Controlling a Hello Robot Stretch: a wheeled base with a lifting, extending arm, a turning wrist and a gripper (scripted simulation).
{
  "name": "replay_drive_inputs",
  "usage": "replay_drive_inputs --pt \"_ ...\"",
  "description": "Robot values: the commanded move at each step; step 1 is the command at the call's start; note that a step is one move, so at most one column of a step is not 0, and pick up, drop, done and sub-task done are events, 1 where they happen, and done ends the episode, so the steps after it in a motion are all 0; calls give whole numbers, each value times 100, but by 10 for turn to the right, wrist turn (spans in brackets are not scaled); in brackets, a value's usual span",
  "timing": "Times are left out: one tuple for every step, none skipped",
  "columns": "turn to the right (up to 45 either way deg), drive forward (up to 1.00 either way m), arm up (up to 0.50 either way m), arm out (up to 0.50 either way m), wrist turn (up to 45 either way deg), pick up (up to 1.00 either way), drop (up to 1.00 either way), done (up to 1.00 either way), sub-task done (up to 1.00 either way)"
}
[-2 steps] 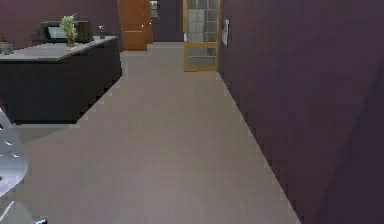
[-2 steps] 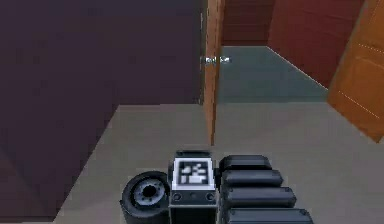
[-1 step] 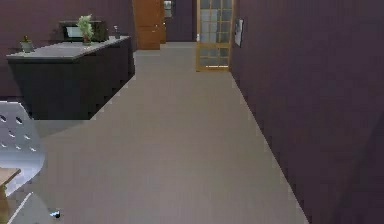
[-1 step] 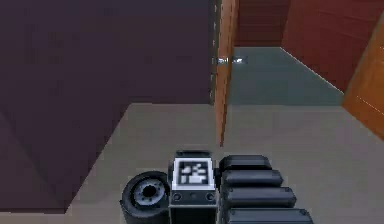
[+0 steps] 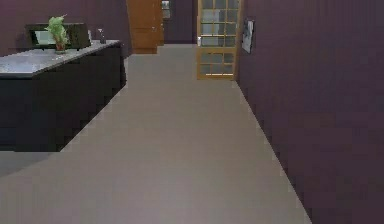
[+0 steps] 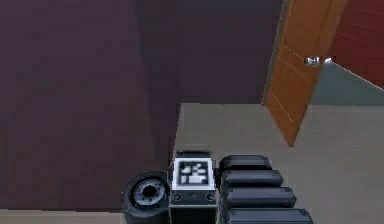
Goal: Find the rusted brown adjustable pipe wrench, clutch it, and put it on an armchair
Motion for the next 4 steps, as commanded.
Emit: replay_drive_inputs --pt "-30 0 0 0 0 0 0 0 0" --pt "0 100 0 0 0 0 0 0 0" --pt "-30 0 0 0 0 0 0 0 0" --pt "0 100 0 0 0 0 0 0 0"
